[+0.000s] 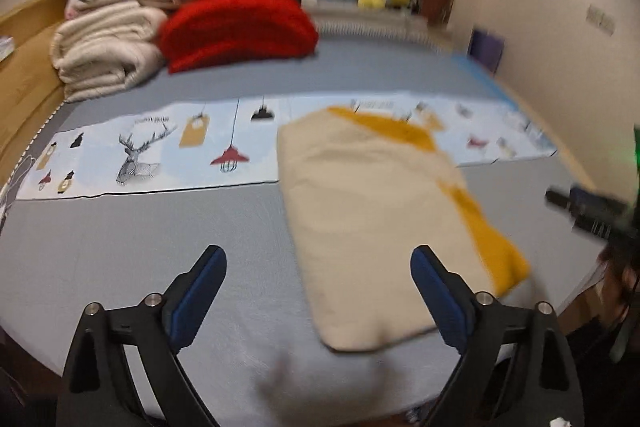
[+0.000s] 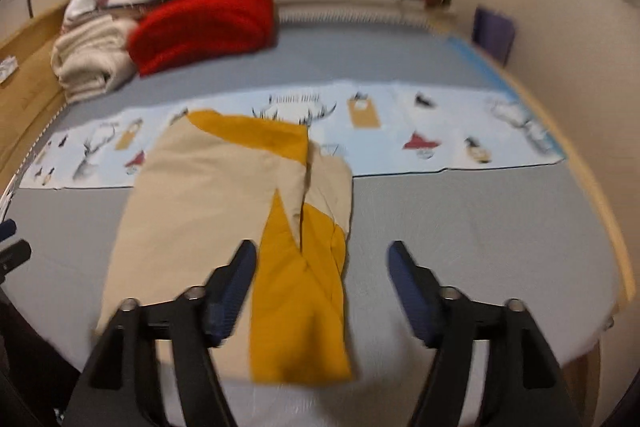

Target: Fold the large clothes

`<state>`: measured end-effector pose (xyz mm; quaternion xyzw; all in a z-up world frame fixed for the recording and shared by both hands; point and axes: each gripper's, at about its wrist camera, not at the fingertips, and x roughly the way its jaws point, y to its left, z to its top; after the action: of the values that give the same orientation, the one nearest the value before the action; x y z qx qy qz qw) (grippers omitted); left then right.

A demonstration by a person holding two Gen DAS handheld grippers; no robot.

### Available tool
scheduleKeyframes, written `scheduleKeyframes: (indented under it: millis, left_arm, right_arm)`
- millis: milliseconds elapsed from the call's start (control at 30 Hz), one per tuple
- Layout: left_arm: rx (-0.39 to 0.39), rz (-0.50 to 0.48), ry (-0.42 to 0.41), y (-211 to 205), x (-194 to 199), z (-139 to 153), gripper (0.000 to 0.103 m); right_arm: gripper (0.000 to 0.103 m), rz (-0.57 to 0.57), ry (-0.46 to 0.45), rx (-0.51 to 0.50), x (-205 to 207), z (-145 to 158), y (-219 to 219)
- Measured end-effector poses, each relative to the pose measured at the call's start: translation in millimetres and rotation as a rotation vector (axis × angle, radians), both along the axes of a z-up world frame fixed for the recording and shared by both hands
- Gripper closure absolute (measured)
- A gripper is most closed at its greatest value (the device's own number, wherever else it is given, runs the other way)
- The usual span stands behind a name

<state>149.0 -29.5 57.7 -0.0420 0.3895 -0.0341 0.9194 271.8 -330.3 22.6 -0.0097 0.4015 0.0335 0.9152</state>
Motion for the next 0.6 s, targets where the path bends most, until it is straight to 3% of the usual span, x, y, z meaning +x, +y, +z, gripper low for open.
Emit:
scheduleKeyframes:
  millis: [133,267,367,533,600]
  left_arm:
    - [-0.033,0.03,-0.06,-6.2,-57.5,0.8,0.006]
    - [-0.047,0.064,-0.014,-14.7,-99.5,-11.0,0.005]
    - [-0.048,0.051,0.01,-28.5,-118.1,-12.1,0.005]
    - [0.004,0.037,-0.035,-48.1,-139.1,0.6,0.005]
    - [-0.01,0.042,-0.042,-49.5,-146.3,0.7,0.005]
  right_arm:
    - [0.025,-0.058,-0.035,0.027,-79.0,-1.9,3.3]
    - [0.025,-0.069,-0.002,0.05,-128.9,-3.9,5.8]
    - [0.025,-0.063,-0.022,0.045,-157.1,1.2,9.0]
    - [0.025,-0.059,-0.069,0.063,-200.1,15.6,10.6]
    - [0.025,-0.053,-0.09,0.082,-214.7,21.2,11.8]
